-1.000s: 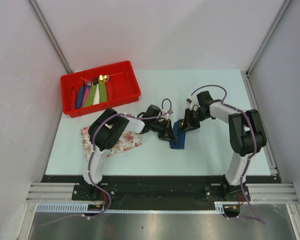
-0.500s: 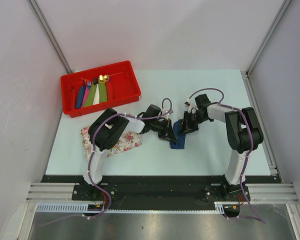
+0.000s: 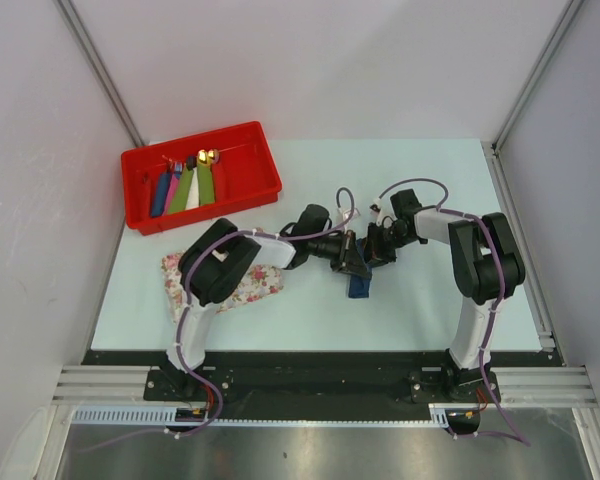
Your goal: Place the utensils on the paper napkin and roll it up
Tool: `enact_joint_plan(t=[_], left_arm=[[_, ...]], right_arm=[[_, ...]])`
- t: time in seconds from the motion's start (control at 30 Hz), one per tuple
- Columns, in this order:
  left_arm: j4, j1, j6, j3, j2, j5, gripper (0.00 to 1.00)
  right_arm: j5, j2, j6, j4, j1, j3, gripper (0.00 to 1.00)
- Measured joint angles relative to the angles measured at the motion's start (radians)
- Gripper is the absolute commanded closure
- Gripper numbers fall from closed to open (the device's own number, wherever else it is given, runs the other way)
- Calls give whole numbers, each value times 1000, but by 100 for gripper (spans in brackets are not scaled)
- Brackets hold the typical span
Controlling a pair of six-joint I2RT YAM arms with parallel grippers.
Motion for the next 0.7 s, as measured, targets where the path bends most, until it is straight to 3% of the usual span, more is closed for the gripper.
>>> enact_joint_plan(t=[0.5, 0.7], left_arm=[[114, -45, -52, 65, 115, 36, 100], [204, -45, -89, 63, 151, 66, 100]], right_arm=[[-39, 15, 1, 7, -16, -2, 97], [-52, 21, -2, 3, -27, -2, 92]])
